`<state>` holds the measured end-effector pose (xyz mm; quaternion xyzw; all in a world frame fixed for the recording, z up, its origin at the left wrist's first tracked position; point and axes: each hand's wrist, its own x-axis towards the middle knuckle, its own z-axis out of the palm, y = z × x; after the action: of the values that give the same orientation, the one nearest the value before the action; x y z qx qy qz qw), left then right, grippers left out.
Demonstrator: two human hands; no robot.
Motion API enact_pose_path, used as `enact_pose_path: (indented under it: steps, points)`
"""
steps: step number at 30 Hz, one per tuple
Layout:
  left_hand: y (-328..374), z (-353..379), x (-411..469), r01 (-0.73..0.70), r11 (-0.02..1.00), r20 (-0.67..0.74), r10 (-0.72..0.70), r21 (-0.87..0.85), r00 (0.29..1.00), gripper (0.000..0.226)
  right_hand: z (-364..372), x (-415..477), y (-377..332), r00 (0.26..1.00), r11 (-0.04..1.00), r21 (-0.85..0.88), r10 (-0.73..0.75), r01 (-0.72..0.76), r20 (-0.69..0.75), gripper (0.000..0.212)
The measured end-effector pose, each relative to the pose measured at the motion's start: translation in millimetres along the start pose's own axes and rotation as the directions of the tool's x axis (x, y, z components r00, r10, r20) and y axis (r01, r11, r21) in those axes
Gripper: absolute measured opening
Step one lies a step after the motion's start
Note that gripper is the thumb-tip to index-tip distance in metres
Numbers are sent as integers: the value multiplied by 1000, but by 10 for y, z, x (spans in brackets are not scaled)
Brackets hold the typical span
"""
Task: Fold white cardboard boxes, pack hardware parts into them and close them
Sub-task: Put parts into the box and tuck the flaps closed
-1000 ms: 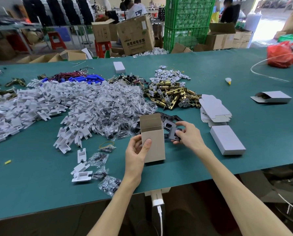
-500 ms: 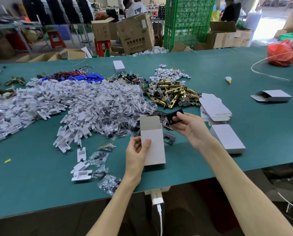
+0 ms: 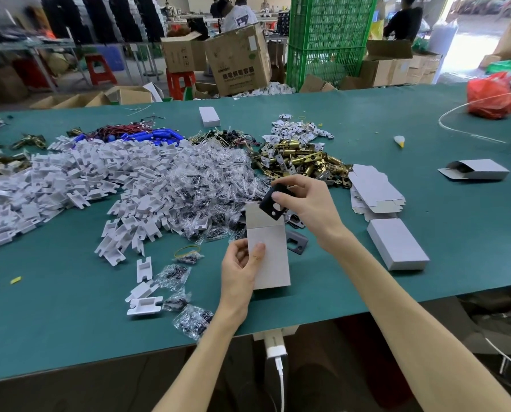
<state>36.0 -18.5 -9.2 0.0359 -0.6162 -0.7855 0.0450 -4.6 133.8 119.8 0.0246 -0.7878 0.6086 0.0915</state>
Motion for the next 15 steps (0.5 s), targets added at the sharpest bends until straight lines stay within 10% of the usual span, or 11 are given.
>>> enact_pose_path:
  steps: [9,15]
  points:
    - [35,-3,-26,-1,1000,19,1,-4,1000,49,185,23,-29,981,859,-473,-155,193,120,11]
    - [59,-12,-22,-27,999,16,27,-17,1000,43,180,-50,-65,969,864,-458,-125,211,212,12]
